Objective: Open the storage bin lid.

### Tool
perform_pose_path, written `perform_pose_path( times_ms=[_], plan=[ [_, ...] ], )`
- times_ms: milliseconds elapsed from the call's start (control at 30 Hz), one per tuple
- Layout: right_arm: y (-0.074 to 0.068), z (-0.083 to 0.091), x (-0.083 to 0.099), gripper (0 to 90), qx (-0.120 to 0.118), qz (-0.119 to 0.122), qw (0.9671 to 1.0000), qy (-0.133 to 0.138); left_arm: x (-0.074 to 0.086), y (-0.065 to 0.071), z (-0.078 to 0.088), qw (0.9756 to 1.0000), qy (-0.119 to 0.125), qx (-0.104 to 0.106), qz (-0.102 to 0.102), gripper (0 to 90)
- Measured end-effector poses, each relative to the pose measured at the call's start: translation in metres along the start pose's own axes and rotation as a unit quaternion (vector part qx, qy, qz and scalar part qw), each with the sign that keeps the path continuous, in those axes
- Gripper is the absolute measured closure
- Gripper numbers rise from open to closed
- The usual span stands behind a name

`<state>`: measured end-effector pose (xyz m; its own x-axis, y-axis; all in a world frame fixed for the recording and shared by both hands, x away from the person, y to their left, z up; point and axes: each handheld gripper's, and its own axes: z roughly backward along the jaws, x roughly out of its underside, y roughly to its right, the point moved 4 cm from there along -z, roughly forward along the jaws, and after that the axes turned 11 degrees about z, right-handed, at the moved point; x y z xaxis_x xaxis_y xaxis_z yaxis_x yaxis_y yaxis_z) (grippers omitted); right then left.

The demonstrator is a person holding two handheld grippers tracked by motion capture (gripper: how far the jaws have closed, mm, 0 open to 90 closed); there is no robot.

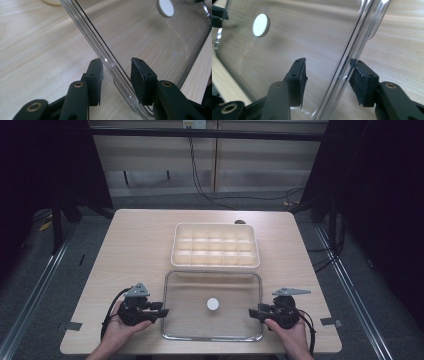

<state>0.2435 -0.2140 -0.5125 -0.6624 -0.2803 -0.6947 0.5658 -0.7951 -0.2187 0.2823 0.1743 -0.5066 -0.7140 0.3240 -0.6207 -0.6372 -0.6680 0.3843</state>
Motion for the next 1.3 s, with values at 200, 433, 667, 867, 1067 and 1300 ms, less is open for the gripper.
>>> perform_pose_path(
  times_ms=[200, 433, 667, 867, 1067, 1300],
  plan=[
    [0.004, -0.003, 0.001, 48.2, 0.023, 0.001, 0.9997, -0.008, 0.002, 0.003, -0.004, 0.9999, -0.013, 0.0, -0.002, 58.5],
    [0.005, -0.007, 0.003, 43.9, 0.024, -0.001, 0.9996, -0.015, 0.002, 0.001, -0.008, 0.9998, -0.02, 0.001, 0.007, 56.8],
    [0.004, -0.01, 0.004, 42.2, 0.033, 0.008, 0.9992, -0.021, 0.003, -0.001, -0.011, 0.9993, -0.036, 0.006, 0.013, 54.3],
    [0.004, -0.01, 0.004, 41.3, 0.041, 0.016, 0.9988, -0.023, 0.004, -0.002, -0.014, 0.9988, -0.042, 0.011, 0.024, 51.7],
    [0.009, -0.001, 0.001, 35.7, 0.056, 0.006, 0.9984, 0.005, 0.003, -0.006, -0.011, 0.9992, -0.03, -0.004, 0.026, 52.6],
    [0.007, 0.016, -0.006, 30.7, 0.049, 0.024, 0.9956, 0.076, -0.002, -0.004, -0.002, 0.9998, 0.004, -0.006, 0.017, 38.7]
  ],
)
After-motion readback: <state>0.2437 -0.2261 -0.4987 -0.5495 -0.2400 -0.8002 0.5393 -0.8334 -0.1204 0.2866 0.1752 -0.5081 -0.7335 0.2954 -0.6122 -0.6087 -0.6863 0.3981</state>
